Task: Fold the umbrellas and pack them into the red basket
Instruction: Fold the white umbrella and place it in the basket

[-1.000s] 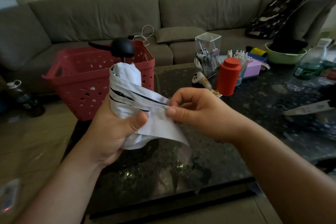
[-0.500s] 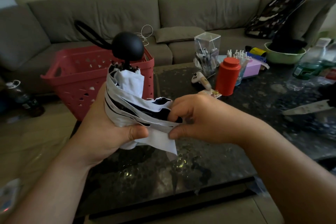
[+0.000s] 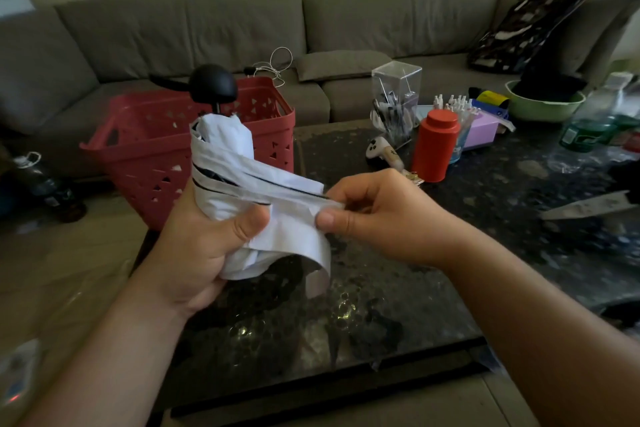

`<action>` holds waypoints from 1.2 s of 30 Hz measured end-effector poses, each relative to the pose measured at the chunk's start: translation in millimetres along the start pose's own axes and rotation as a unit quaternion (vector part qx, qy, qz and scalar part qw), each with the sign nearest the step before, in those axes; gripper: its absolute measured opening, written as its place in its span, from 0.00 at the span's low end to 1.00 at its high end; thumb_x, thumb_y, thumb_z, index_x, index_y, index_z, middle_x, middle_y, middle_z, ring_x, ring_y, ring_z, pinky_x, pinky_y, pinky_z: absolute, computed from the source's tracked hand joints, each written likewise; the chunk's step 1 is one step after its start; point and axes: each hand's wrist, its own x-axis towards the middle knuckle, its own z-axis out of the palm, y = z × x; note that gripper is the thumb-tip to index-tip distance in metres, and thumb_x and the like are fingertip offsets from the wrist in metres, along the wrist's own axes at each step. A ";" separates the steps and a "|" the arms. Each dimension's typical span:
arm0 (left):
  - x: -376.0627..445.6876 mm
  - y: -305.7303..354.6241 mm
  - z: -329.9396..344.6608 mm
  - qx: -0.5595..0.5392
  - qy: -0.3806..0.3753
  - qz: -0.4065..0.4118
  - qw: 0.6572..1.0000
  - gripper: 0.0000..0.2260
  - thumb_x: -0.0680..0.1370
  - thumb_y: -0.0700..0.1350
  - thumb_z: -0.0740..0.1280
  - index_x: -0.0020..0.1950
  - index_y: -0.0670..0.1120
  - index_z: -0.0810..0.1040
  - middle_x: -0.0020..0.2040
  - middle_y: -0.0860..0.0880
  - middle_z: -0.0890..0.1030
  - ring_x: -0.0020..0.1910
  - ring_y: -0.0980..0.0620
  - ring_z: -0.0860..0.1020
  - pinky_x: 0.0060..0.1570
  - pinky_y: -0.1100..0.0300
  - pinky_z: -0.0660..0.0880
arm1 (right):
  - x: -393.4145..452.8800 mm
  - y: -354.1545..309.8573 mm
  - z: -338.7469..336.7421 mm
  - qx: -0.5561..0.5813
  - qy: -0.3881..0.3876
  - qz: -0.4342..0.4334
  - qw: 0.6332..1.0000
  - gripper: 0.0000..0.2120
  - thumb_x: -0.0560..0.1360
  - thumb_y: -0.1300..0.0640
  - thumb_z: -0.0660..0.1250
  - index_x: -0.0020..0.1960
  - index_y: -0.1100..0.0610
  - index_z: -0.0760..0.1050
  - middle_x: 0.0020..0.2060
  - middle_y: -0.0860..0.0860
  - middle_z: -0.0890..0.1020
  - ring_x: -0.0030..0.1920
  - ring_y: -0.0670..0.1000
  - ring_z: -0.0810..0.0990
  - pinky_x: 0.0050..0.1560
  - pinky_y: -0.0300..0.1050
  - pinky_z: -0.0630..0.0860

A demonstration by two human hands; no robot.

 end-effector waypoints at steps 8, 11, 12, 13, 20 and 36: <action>2.1 -4.2 19.5 -0.229 0.068 -0.255 0.937 0.21 0.75 0.52 0.74 0.62 0.39 0.85 0.61 0.38 0.85 0.56 0.41 0.86 0.55 0.48 0.84 | 3.0 -12.2 9.6 0.073 0.192 0.013 0.979 0.09 0.79 0.58 0.73 0.55 0.46 0.80 0.41 0.51 0.81 0.40 0.53 0.81 0.43 0.53 0.82; 4.1 -3.6 22.9 -0.280 0.095 -0.296 0.908 0.24 0.77 0.52 0.72 0.67 0.38 0.81 0.65 0.38 0.84 0.60 0.42 0.85 0.57 0.49 0.84 | -2.5 -20.7 14.9 0.014 0.156 -0.053 0.986 0.09 0.76 0.52 0.75 0.55 0.46 0.81 0.43 0.48 0.79 0.41 0.49 0.80 0.44 0.48 0.81; 4.3 -3.4 24.3 -0.285 0.107 -0.296 0.906 0.24 0.77 0.52 0.71 0.67 0.38 0.82 0.64 0.39 0.84 0.58 0.43 0.86 0.55 0.50 0.84 | -3.9 -20.9 17.7 -0.023 0.128 -0.064 0.989 0.13 0.75 0.49 0.76 0.59 0.44 0.80 0.46 0.45 0.78 0.45 0.46 0.80 0.46 0.44 0.80; 4.1 -3.2 26.8 -0.288 0.112 -0.296 0.904 0.23 0.77 0.52 0.70 0.66 0.38 0.83 0.64 0.39 0.84 0.57 0.44 0.87 0.54 0.51 0.85 | -4.7 -19.4 20.2 -0.063 0.099 -0.070 0.991 0.19 0.74 0.47 0.77 0.63 0.41 0.78 0.51 0.42 0.76 0.48 0.43 0.79 0.49 0.40 0.79; 2.3 -1.1 26.3 -0.299 0.136 -0.335 0.883 0.13 0.73 0.49 0.74 0.44 0.39 0.89 0.50 0.43 0.88 0.41 0.47 0.88 0.42 0.54 0.86 | 4.9 4.3 13.8 -0.059 0.163 -0.056 0.983 0.20 0.73 0.71 0.68 0.49 0.48 0.86 0.47 0.42 0.83 0.45 0.40 0.82 0.44 0.36 0.77; -1.3 -1.9 29.1 -0.259 0.128 -0.360 0.887 0.16 0.74 0.49 0.74 0.54 0.38 0.88 0.60 0.40 0.86 0.54 0.44 0.86 0.62 0.51 0.79 | 4.6 6.5 -23.6 -0.253 0.106 0.047 0.960 0.29 0.77 0.61 0.66 0.72 0.35 0.70 0.60 0.45 0.69 0.60 0.48 0.73 0.58 0.51 0.78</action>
